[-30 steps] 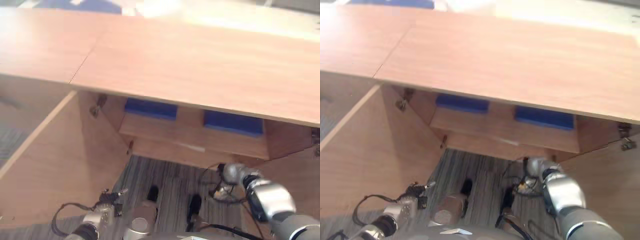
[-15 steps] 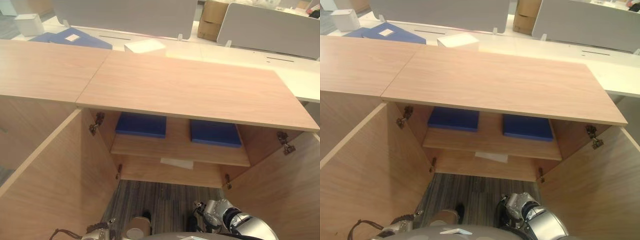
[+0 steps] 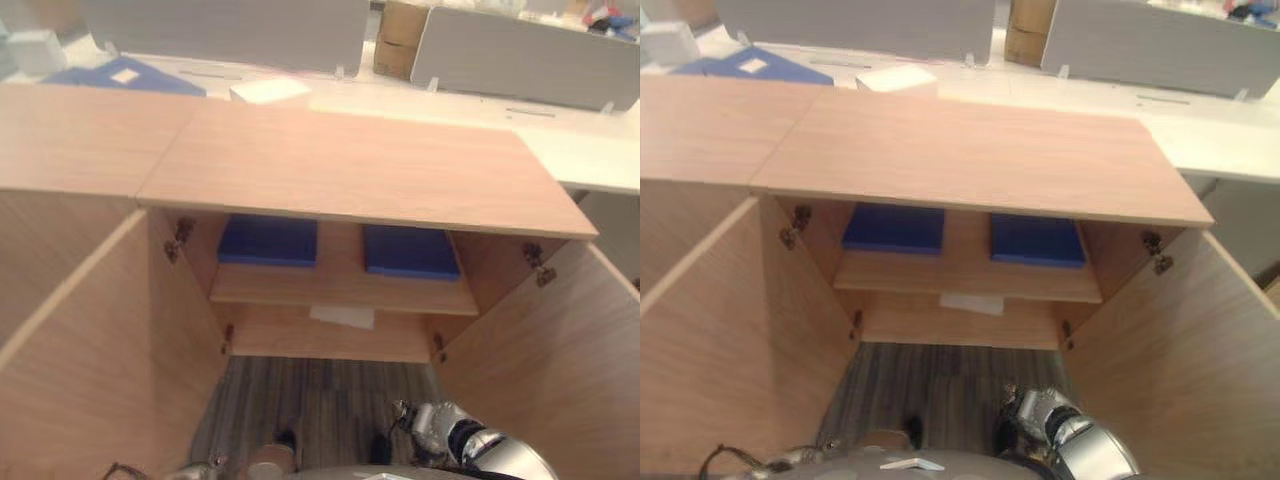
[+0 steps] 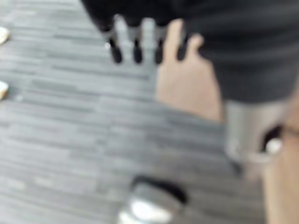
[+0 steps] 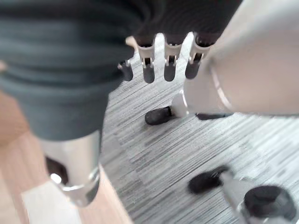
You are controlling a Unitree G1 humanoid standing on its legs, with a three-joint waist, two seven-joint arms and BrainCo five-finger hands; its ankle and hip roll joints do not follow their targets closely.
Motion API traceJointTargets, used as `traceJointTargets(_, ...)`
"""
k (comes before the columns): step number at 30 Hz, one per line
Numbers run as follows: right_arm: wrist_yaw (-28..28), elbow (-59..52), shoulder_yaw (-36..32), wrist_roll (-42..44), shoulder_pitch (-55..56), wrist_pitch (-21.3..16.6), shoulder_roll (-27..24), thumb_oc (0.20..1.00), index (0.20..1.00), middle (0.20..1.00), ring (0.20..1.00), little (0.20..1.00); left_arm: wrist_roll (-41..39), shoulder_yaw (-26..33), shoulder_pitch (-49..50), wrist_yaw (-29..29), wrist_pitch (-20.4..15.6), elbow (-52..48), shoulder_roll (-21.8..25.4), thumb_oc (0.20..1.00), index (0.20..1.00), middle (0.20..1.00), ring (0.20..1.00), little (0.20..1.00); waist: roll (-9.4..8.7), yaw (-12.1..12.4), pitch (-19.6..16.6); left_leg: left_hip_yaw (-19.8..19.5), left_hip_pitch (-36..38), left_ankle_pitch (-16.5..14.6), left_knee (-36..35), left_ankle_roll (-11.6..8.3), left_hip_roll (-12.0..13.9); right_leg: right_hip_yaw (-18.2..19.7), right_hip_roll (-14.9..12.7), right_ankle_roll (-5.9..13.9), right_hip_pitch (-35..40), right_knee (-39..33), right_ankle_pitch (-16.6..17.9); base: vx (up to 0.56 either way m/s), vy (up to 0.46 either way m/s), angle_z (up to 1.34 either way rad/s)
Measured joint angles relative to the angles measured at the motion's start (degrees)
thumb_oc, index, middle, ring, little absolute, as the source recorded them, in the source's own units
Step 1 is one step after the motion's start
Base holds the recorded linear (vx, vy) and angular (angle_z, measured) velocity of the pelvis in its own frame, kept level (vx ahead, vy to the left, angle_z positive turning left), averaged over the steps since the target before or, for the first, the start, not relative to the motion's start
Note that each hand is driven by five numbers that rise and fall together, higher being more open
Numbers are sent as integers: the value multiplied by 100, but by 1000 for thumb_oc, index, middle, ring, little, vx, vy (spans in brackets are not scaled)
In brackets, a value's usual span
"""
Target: Put the empty folder in the office cabinet
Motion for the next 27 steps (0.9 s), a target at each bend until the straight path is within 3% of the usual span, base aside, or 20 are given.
traceJointTargets(1, 18, -42, 16, 32, 53, -98, -29, 1000, 1000, 1000, 1000, 1000, 5, 5, 6, 5, 14, -12, -1, 1000, 1000, 1000, 1000, 1000, 93, -42, 46, -38, -2, -16, -121, 58, 20, -69, -2, 76, 14, -35, -82, -69, 92, -35)
traceJointTargets(3, 126, -139, -163, 31, 223, -371, -17, 1000, 1000, 1000, 1000, 1000, 229, 61, -44, 8, 28, -184, 173, 1000, 1000, 1000, 1000, 1000, -69, -135, 165, 128, 163, 18, -278, 42, -10, -477, -92, -44, 58, -148, -204, -109, 110, -41)
traceJointTargets(4, 150, -308, -237, 30, 365, -505, -69, 1000, 1000, 1000, 1000, 1000, 229, 60, -30, 9, 77, -224, 223, 1000, 1000, 1000, 1000, 1000, -92, -240, 184, 168, 174, 29, -160, 52, -48, -579, -98, 12, 130, -217, -245, -117, 75, -45)
traceJointTargets(5, 172, -394, -230, 28, 475, -581, -144, 1000, 1000, 1000, 1000, 1000, 227, 58, -29, 12, 143, -209, 231, 1000, 1000, 1000, 1000, 1000, -48, -282, 173, 143, 213, 78, -175, 137, -36, -594, -113, 206, 211, -281, -362, -108, 30, -40)
traceJointTargets(6, 182, -430, -216, 33, 558, -687, -271, 1000, 1000, 1000, 1000, 1000, 227, 68, -33, 35, 173, -223, 217, 1000, 1000, 1000, 1000, 1000, 159, -258, 219, 249, 312, 184, -397, 241, 147, -576, -106, 198, 143, -1, -296, -123, 29, -42)
traceJointTargets(7, 206, -404, -238, 53, 567, -761, -377, 1000, 1000, 1000, 1000, 1000, 221, 128, -70, 54, 170, -228, 215, 1000, 1000, 1000, 1000, 1000, 242, -331, 231, 379, 459, 343, -652, 289, 283, -559, -92, -149, 16, 604, -63, -129, 12, -42)
traceJointTargets(8, 244, -397, -340, 95, 579, -866, -444, 1000, 1000, 1000, 1000, 1000, 214, 113, -74, 58, 183, -216, 257, 1000, 1000, 1000, 1000, 1000, 407, -343, 262, 424, 587, 459, -898, 244, 395, -466, -83, -205, -177, 1433, -30, -117, -24, -31)
traceJointTargets(10, 255, -404, -555, 148, 572, -1022, -493, 1000, 1000, 1000, 1000, 1000, 212, 185, -190, 71, 201, -169, 363, 1000, 1000, 1000, 1000, 1000, 435, -392, 239, 446, 809, 698, -1379, 206, 505, -277, -88, -184, -73, 2014, -37, -109, -71, -21)
traceJointTargets(13, 258, -398, -929, 192, 553, -1243, -495, 1000, 1000, 1000, 1000, 1000, 223, 225, -270, 62, 224, 24, 417, 1000, 1000, 1000, 1000, 1000, 396, -390, 213, 429, 978, 1130, -1911, 47, 535, -173, 119, -161, 473, 1355, -38, -42, -81, -6)
traceJointTargets(14, 252, -386, -1072, 377, 544, -1404, -462, 1000, 1000, 1000, 1000, 1000, 228, 232, -272, 50, 217, 16, 447, 1000, 1000, 1000, 1000, 1000, 263, -354, 153, 416, 924, 1167, -1997, 34, 478, -139, 218, -42, 910, 326, 97, -10, -58, -12)
traceJointTargets(15, 250, -386, -1089, 388, 534, -1432, -447, 1000, 1000, 1000, 1000, 1000, 228, 238, -270, 47, 223, 17, 453, 1000, 1000, 1000, 1000, 1000, 176, -356, 128, 425, 915, 1172, -1997, 19, 421, -123, 256, -36, 1093, -49, 261, -23, -88, -12)
traceJointTargets(16, 271, -409, -1142, 543, 631, -1606, -458, 1000, 1000, 1000, 1000, 1000, 246, 349, -87, 14, 238, -13, 445, 1000, 1000, 1000, 1000, 1000, -59, -386, 49, 507, 950, 1166, -2004, -110, 186, -204, 226, -251, 1362, -338, 753, -25, -90, -25)
traceJointTargets(19, 268, -634, -1334, 890, 700, -2031, -531, 1000, 1000, 1000, 1000, 1000, 472, 482, 208, -93, 232, -117, 304, 1000, 1000, 1000, 1000, 1000, 92, -504, -28, 642, 1009, 1118, -2060, -247, 296, -86, 330, -268, 1390, -391, 748, -1, -25, -26)
traceJointTargets(21, 167, -1004, -1544, 1305, 890, -2357, -658, 1000, 1000, 1000, 1000, 1000, 457, 490, 283, -109, 231, -87, 289, 1000, 1000, 1000, 1000, 1000, 17, -613, -63, 705, 977, 1149, -2061, -291, 309, 13, 347, -422, 1389, -483, 627, 27, -18, -16)
traceJointTargets(22, 168, -1100, -1957, 1560, 982, -2556, -677, 1000, 1000, 1000, 1000, 1000, 454, 502, 273, -122, 188, -46, 298, 1000, 1000, 1000, 1000, 1000, -46, -677, -64, 733, 979, 1193, -2062, -353, 335, 80, 368, -495, 1381, -487, 504, 21, -30, -13)
traceJointTargets(25, -24, -1105, -2236, 1722, 1130, -2897, -740, 1000, 1000, 1000, 1000, 1000, 454, 501, 267, -134, 127, 9, 316, 1000, 1000, 1000, 1000, 1000, -78, -751, -144, 717, 932, 1244, -2062, -426, 439, 88, 467, -561, 1313, -503, 399, 7, -11, -4)
traceJointTargets(26, -223, -1126, -2477, 1806, 1217, -3327, -847, 1000, 1000, 1000, 1000, 1000, 454, 497, 211, -177, 63, 6, 316, 1000, 1000, 1000, 1000, 1000, -114, -795, -206, 714, 862, 1286, -2062, -488, 536, 173, 551, -572, 1238, -520, 392, 11, 2, -7)
traceJointTargets(27, -263, -1172, -2555, 1873, 1211, -3514, -903, 1000, 1000, 1000, 1000, 1000, 453, 495, 208, -191, 22, 6, 307, 1000, 1000, 1000, 1000, 1000, -121, -831, -225, 711, 832, 1289, -2062, -492, 563, 206, 584, -573, 1200, -521, 392, 9, 4, -6)
